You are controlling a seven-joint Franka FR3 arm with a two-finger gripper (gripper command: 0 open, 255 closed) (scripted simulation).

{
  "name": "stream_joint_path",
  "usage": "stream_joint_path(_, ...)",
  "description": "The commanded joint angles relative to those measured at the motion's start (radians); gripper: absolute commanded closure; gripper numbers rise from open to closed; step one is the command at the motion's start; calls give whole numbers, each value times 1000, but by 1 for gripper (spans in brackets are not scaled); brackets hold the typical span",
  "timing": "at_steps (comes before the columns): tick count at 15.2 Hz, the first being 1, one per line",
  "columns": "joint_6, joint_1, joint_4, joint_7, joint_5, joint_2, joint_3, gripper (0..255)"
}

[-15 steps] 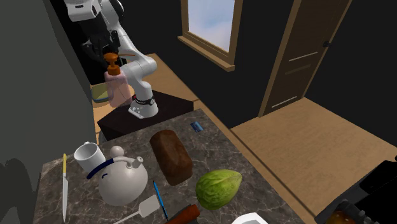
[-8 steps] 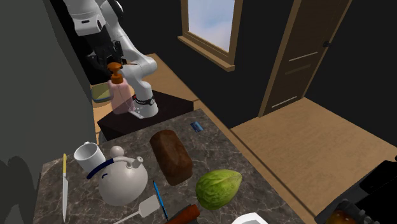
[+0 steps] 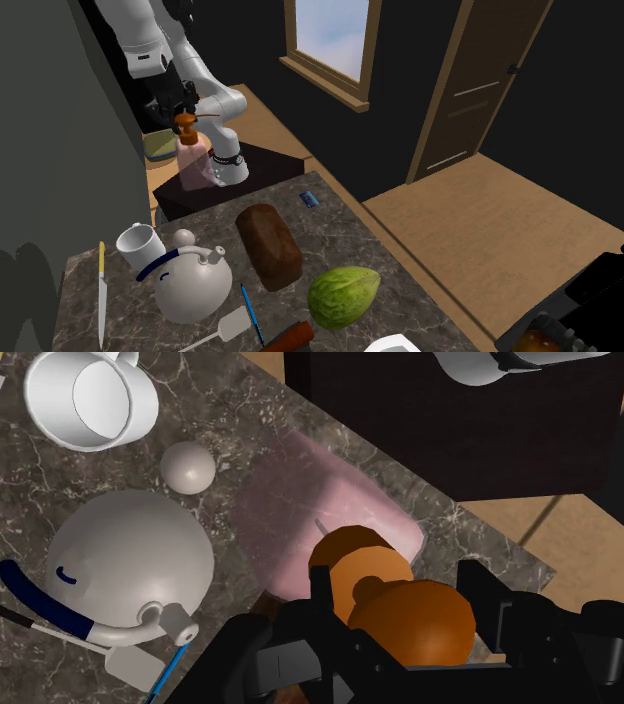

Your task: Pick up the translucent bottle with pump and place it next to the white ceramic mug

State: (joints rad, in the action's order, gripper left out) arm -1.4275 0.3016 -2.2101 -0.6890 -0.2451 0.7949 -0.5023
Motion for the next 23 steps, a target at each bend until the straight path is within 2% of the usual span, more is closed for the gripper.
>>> stream_joint_path(1, -23, 4, -33, 1, -6, 10, -5, 255)
stream_joint_path(23, -293, 41, -337, -1, -87, 48, -91, 255)
